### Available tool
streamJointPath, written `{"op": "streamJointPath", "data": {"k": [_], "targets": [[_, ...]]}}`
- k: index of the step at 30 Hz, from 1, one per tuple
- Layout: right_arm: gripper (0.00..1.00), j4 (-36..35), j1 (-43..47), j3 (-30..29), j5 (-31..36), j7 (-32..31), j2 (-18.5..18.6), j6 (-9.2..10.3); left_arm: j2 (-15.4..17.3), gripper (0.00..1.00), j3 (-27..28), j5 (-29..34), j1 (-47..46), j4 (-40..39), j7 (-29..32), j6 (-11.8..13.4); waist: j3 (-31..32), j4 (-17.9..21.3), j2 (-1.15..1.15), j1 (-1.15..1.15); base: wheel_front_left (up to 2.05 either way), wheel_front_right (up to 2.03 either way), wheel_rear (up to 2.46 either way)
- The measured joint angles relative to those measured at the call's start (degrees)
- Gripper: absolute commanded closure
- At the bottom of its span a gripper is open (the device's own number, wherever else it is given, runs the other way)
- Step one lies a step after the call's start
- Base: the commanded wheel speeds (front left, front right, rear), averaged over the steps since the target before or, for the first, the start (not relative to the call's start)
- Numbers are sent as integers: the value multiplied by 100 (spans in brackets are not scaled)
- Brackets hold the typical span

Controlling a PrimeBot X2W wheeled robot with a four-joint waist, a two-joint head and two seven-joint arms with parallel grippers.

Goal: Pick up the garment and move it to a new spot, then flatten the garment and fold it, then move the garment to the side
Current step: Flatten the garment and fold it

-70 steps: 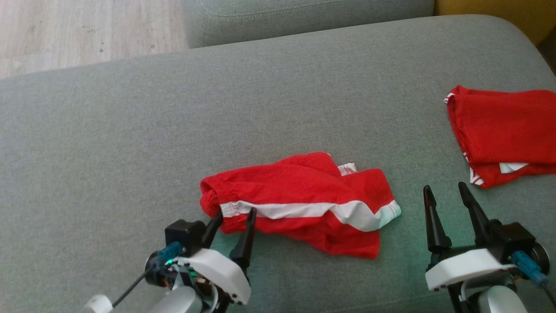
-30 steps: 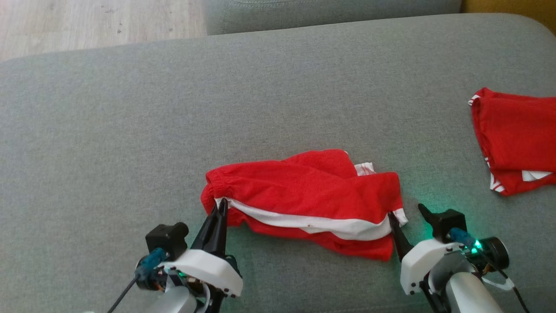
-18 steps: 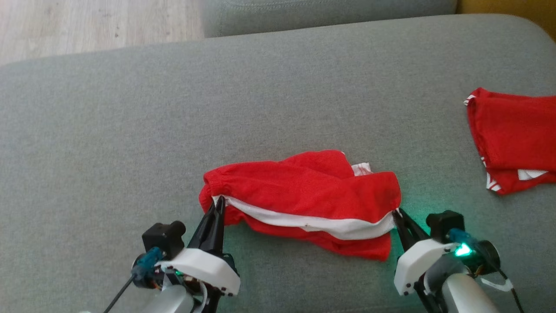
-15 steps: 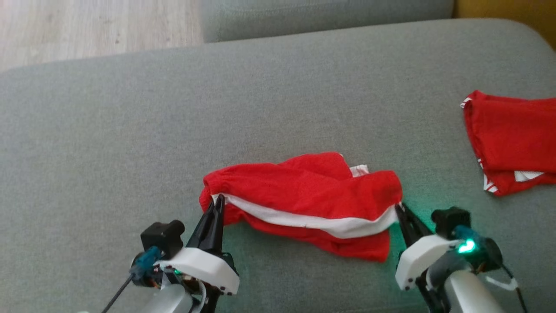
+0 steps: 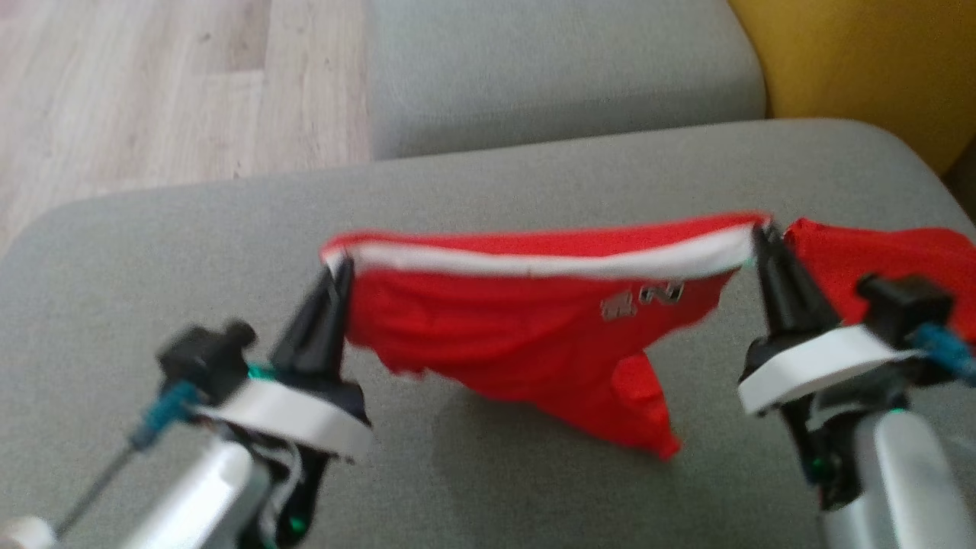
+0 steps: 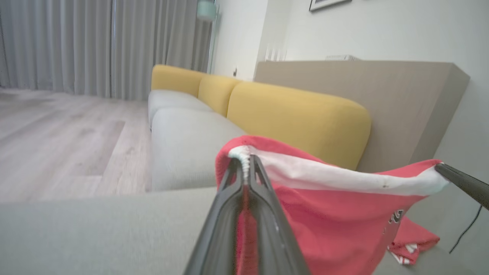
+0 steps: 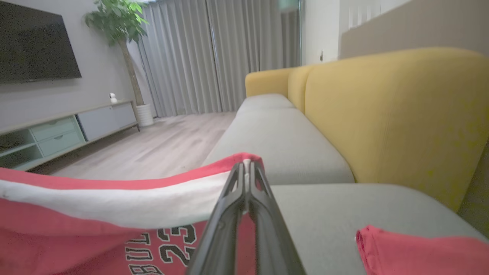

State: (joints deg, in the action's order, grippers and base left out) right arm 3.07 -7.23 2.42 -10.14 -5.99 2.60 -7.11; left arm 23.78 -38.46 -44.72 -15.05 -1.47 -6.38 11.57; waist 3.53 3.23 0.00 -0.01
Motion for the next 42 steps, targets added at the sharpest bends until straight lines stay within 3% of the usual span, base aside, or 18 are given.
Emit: {"op": "streamJointPath", "data": {"k": [9,16,20,24,29,35,42], "targets": [[100,-2106,-52,-207,-4,-844,0,0,762,100,364,124,-1028,-1779,970,85,295,-54,0,0,0,0,0],[100,-2499,-525,-308,115,-1271,45,0,958,100,402,3,-1809,-1970,1671,-38,155,-63,0,1,0,0,0],[100,-1970,-781,-330,243,-1338,68,0,817,100,438,-399,-1925,-1462,1858,-144,-60,-45,0,1,0,0,0],[100,-925,-1427,-374,512,-1146,94,0,634,100,425,-545,-2157,-691,1960,-337,-373,-11,0,2,0,0,0],[100,334,-3126,-498,907,-450,90,0,404,100,455,-422,-3260,438,1944,-563,-945,33,0,3,0,0,0],[100,1532,-4897,-531,1172,605,93,0,32,100,526,58,-4782,1623,1355,-890,-1644,86,0,4,0,0,0],[100,2473,-4887,-478,1074,1280,96,0,-322,100,489,93,-4785,2444,770,-1224,-2250,72,-1,4,0,0,0]]}}
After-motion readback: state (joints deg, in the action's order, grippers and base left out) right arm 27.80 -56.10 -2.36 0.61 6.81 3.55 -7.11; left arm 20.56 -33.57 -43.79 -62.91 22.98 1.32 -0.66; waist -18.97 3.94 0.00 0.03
